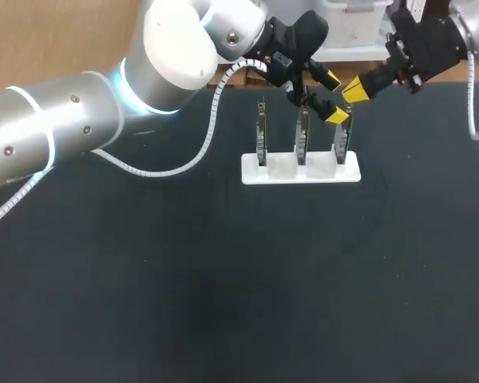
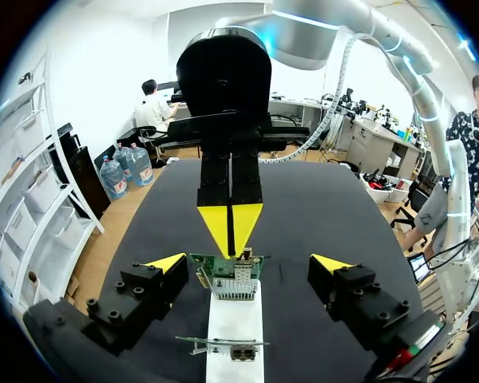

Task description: Pick up the optical module with the left hand, and insert it into the network port with the right hand.

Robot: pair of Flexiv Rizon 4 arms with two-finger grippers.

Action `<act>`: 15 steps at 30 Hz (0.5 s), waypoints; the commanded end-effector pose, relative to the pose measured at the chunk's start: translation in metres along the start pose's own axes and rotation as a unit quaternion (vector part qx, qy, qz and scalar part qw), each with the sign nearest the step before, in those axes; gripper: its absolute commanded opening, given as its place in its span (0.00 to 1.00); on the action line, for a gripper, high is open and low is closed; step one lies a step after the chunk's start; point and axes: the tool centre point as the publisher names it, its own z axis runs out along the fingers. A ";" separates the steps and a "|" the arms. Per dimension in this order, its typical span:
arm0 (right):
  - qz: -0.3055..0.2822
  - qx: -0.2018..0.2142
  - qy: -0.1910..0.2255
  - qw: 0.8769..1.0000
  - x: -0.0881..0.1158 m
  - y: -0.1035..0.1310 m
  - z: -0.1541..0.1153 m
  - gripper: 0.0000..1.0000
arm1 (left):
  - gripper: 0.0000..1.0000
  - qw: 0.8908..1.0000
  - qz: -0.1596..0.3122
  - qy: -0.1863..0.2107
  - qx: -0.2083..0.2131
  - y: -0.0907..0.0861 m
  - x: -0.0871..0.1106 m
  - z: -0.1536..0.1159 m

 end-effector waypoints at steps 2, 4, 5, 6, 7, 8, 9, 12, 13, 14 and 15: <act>0.001 -0.001 0.004 1.000 0.005 -0.001 0.004 0.00 | 1.00 1.000 0.000 0.002 0.002 0.002 -0.001 0.001; 0.001 -0.002 0.004 1.000 0.005 -0.001 0.004 0.00 | 1.00 1.000 0.000 0.002 0.002 0.002 -0.001 0.001; 0.001 -0.002 0.005 1.000 0.005 0.000 0.004 0.00 | 1.00 1.000 0.000 0.002 0.002 0.002 -0.001 0.001; 0.001 -0.002 0.005 1.000 0.006 0.000 0.004 0.00 | 1.00 1.000 0.000 0.002 0.002 0.002 -0.001 0.001; 0.001 -0.002 0.006 1.000 0.006 0.000 0.004 0.00 | 1.00 1.000 0.000 0.002 0.002 0.002 -0.001 0.001; 0.001 -0.002 0.006 1.000 0.007 0.000 0.004 0.00 | 1.00 1.000 0.000 0.002 0.002 0.002 -0.001 0.001; 0.001 -0.002 0.007 1.000 0.007 0.000 0.004 0.00 | 1.00 1.000 0.000 0.002 0.002 0.002 -0.001 0.001; 0.002 0.000 0.006 1.000 0.008 0.000 0.003 0.00 | 1.00 1.000 0.000 0.002 0.002 0.002 -0.001 0.001; 0.002 0.000 0.006 1.000 0.008 0.000 0.003 0.00 | 1.00 1.000 0.000 0.002 0.002 0.002 -0.001 0.001; 0.002 0.002 -0.003 1.000 0.007 0.001 0.003 0.00 | 1.00 1.000 0.000 0.002 0.002 0.002 -0.001 0.001; 0.004 0.005 -0.011 1.000 0.007 0.000 0.001 0.00 | 1.00 1.000 0.000 0.002 0.002 0.002 -0.001 0.001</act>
